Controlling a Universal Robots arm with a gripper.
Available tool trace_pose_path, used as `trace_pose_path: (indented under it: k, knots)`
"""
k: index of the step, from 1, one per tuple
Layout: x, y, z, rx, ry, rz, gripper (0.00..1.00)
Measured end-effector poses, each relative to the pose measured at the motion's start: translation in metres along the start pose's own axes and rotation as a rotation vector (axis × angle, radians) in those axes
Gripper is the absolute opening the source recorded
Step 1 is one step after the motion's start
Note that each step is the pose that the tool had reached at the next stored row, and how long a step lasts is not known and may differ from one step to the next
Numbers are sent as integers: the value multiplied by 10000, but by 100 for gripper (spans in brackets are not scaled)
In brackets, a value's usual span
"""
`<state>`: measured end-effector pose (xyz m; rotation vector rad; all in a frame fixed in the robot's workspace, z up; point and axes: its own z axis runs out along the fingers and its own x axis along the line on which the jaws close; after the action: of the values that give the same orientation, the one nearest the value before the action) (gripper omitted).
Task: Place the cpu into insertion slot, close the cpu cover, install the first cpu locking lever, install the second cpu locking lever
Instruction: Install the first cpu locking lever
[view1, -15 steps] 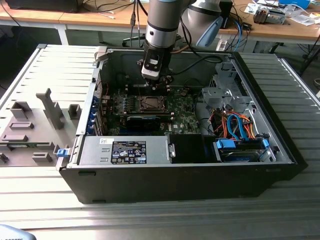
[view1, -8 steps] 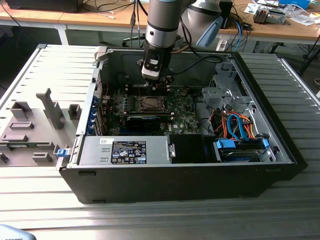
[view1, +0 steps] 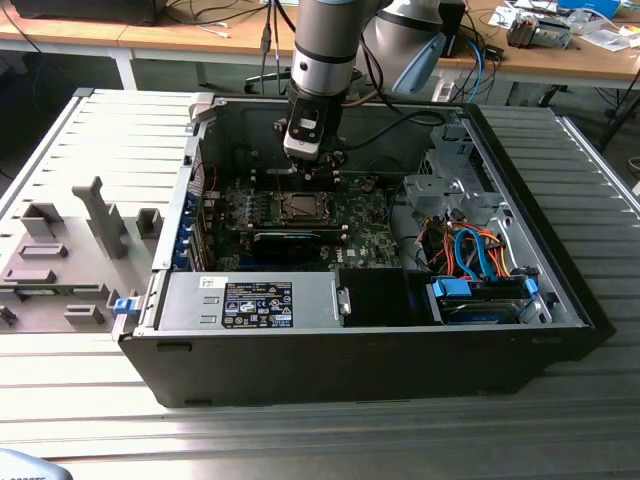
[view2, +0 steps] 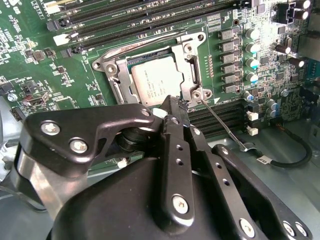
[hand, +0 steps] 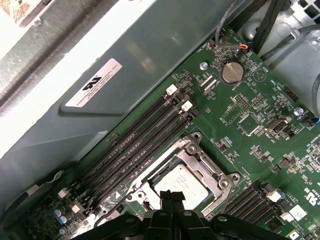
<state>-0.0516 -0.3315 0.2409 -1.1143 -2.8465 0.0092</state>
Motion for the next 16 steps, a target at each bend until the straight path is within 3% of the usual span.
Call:
trace_pose_path:
  k: [16]
  knots:
    - [0, 0, 0, 8, -4, -99, 11]
